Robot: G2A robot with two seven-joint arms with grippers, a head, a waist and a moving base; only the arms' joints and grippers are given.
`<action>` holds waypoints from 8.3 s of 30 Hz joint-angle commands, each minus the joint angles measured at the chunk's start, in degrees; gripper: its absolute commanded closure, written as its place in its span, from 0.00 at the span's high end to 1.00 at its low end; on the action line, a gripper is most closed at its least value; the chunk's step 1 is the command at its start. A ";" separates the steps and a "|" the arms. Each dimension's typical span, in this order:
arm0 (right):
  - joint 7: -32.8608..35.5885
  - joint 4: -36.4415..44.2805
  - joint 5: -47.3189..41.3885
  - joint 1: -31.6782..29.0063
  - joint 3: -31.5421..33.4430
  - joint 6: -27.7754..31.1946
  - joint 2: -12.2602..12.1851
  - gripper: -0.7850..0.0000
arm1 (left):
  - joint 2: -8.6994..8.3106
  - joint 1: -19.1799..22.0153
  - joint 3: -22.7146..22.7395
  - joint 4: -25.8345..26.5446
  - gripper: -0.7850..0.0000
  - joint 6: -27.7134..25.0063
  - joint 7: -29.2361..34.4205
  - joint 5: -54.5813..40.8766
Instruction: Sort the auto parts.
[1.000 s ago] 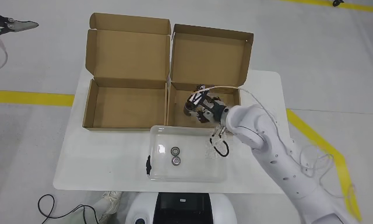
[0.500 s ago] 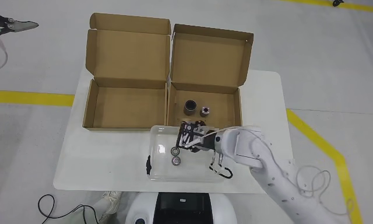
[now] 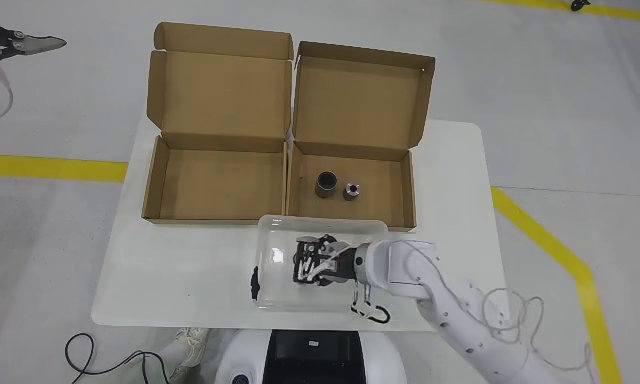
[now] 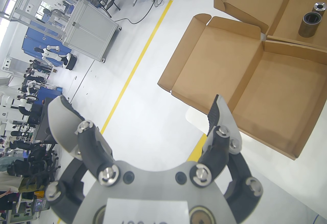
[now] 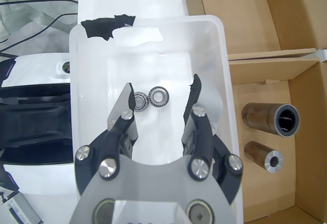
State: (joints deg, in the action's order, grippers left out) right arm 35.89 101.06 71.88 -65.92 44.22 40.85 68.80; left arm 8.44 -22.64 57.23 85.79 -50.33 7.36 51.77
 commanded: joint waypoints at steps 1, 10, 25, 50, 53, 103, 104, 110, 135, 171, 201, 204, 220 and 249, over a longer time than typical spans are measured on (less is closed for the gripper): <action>0.98 -1.24 0.27 0.60 -1.39 -1.34 0.40 0.48 | 0.00 0.00 0.00 0.00 1.00 0.00 0.00 0.00; 4.87 -3.70 0.99 2.69 -6.18 -7.69 2.23 0.47 | 0.00 0.00 0.00 0.00 1.00 0.00 0.00 0.00; 3.74 -4.46 2.82 3.27 -8.72 -11.32 3.50 1.00 | 0.00 0.00 0.00 0.00 1.00 0.00 0.00 0.00; 2.27 -5.43 4.21 2.14 -8.44 -12.39 3.50 0.98 | 0.00 0.00 0.00 0.00 1.00 0.00 0.00 0.00; 3.61 -5.60 4.64 1.92 -8.50 -13.30 3.59 0.80 | 0.00 0.00 0.00 0.00 1.00 0.00 0.00 0.00; 7.20 -10.68 4.80 2.20 -9.18 -19.26 6.47 0.15 | 0.00 0.00 0.00 0.00 1.00 0.00 0.00 0.00; 7.18 -10.75 4.81 2.26 -9.21 -19.26 6.53 0.07 | 0.00 0.00 0.00 0.00 1.00 0.00 0.00 0.00; 6.68 -9.79 6.10 2.00 -9.14 -19.80 6.68 0.00 | 0.00 0.00 0.00 0.00 1.00 0.00 0.00 0.00; -18.24 -0.34 9.12 -2.75 0.55 -8.40 3.39 0.00 | 0.00 0.00 0.00 0.00 1.00 0.00 0.00 0.00; -55.68 2.23 4.41 10.39 13.38 4.74 2.93 0.00 | 0.00 0.00 0.00 0.00 1.00 0.00 0.00 0.00; -54.70 3.40 6.58 9.56 14.14 3.48 2.84 0.00 | 0.00 0.00 0.00 0.00 1.00 0.00 0.00 0.00; -55.70 1.48 7.24 8.73 13.18 2.77 2.94 0.00 | 0.00 0.00 0.00 0.00 1.00 0.00 0.00 0.00; -46.28 -10.09 6.86 11.34 3.33 -4.38 5.63 0.00 | 0.00 0.00 0.00 0.00 1.00 0.00 0.00 0.00; -24.29 -36.16 -5.00 28.43 -14.00 -9.07 16.98 0.00 | 0.00 0.00 0.00 0.00 1.00 0.00 0.00 0.00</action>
State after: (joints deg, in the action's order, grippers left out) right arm 10.70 66.09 67.30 -38.27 31.02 31.85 85.11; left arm 8.44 -22.64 57.23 85.79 -50.33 7.36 51.77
